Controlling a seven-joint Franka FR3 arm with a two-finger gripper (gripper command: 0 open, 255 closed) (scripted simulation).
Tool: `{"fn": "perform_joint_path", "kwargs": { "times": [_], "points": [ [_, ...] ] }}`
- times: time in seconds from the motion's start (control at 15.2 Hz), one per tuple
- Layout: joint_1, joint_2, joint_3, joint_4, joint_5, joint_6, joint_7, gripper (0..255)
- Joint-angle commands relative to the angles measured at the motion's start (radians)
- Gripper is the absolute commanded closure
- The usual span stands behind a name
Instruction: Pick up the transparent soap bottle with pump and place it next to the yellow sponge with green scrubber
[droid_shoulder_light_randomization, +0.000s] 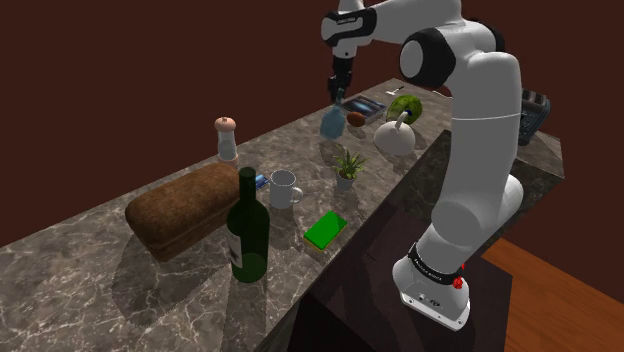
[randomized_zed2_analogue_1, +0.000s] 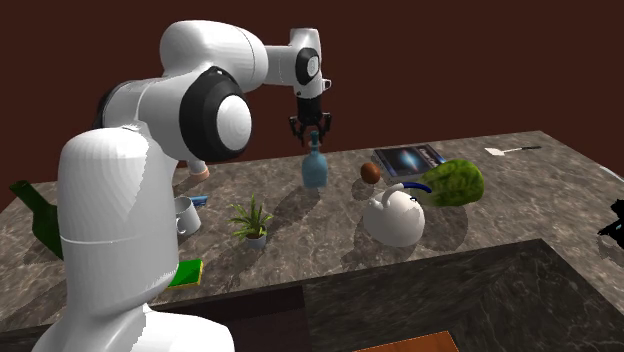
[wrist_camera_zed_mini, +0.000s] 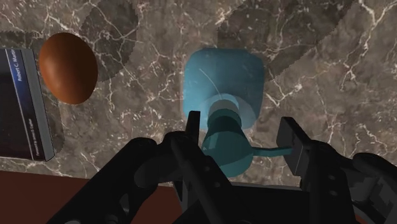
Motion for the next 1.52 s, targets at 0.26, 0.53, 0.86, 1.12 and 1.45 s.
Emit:
{"fn": "perform_joint_path", "kwargs": {
  "times": [0.26,0.53,0.86,1.12,1.45],
  "points": [
    [-0.003,-0.006,-0.002,0.073,-0.002,-0.078,-0.001,255],
    [-0.008,-0.005,-0.003,0.129,-0.002,-0.133,-0.002,255],
    [0.006,-0.045,-0.004,0.129,-0.012,-0.173,0.009,255],
    [0.075,-0.213,0.000,-0.073,-0.058,-0.136,0.070,255],
    [0.141,-0.395,0.025,-0.262,-0.109,-0.128,0.160,255]
  ]
}}
